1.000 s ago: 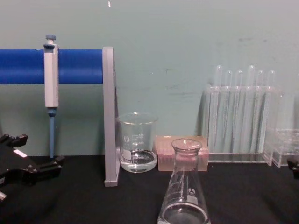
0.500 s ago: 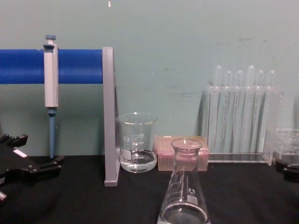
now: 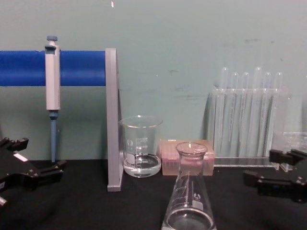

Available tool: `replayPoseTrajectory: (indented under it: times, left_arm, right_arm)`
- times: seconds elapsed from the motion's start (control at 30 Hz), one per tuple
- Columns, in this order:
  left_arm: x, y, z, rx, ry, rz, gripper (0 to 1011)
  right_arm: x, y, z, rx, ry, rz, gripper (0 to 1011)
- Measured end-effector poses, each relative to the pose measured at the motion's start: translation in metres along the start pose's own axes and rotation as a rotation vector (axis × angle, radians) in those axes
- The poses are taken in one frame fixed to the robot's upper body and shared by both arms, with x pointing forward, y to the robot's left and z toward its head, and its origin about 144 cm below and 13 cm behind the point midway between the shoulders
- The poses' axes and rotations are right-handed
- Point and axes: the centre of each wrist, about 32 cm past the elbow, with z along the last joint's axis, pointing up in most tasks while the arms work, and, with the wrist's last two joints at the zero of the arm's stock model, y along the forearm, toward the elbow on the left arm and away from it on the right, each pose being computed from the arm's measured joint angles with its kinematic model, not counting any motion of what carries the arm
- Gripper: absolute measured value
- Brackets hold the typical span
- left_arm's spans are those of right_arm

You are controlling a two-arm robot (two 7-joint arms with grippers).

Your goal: Grasp the erlenmeyer flask with one hand, shake it three times, then place it back.

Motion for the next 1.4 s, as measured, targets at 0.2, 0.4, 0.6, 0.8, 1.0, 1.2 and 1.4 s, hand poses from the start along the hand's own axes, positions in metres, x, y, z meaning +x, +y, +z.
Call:
replayPoseTrajectory:
  times: [0.2, 0.4, 0.6, 0.8, 1.0, 1.2, 1.4]
  left_arm:
    - [0.000, 0.000, 0.000, 0.000, 0.000, 0.000, 1001]
    - [0.000, 0.000, 0.000, 0.000, 0.000, 0.000, 1001]
    - [0.000, 0.000, 0.000, 0.000, 0.000, 0.000, 1001]
    - [0.000, 0.000, 0.000, 0.000, 0.000, 0.000, 1001]
    - [0.000, 0.000, 0.000, 0.000, 0.000, 0.000, 1001]
    - [0.000, 0.000, 0.000, 0.000, 0.000, 0.000, 1001]
    - [0.000, 0.000, 0.000, 0.000, 0.000, 0.000, 1001]
  right_arm:
    - [-0.002, 0.015, 0.003, 0.009, 0.008, 0.085, 1002]
    - [-0.003, 0.028, 0.002, 0.010, 0.017, 0.121, 1002]
    - [-0.005, 0.042, 0.001, 0.012, 0.029, 0.155, 1002]
    - [-0.006, 0.055, 0.000, 0.016, 0.035, 0.177, 1002]
    - [-0.009, 0.066, -0.001, 0.025, 0.039, 0.195, 1002]
    - [-0.011, 0.075, 0.000, 0.035, 0.040, 0.202, 1002]
    - [-0.013, 0.085, 0.000, 0.042, 0.039, 0.206, 1002]
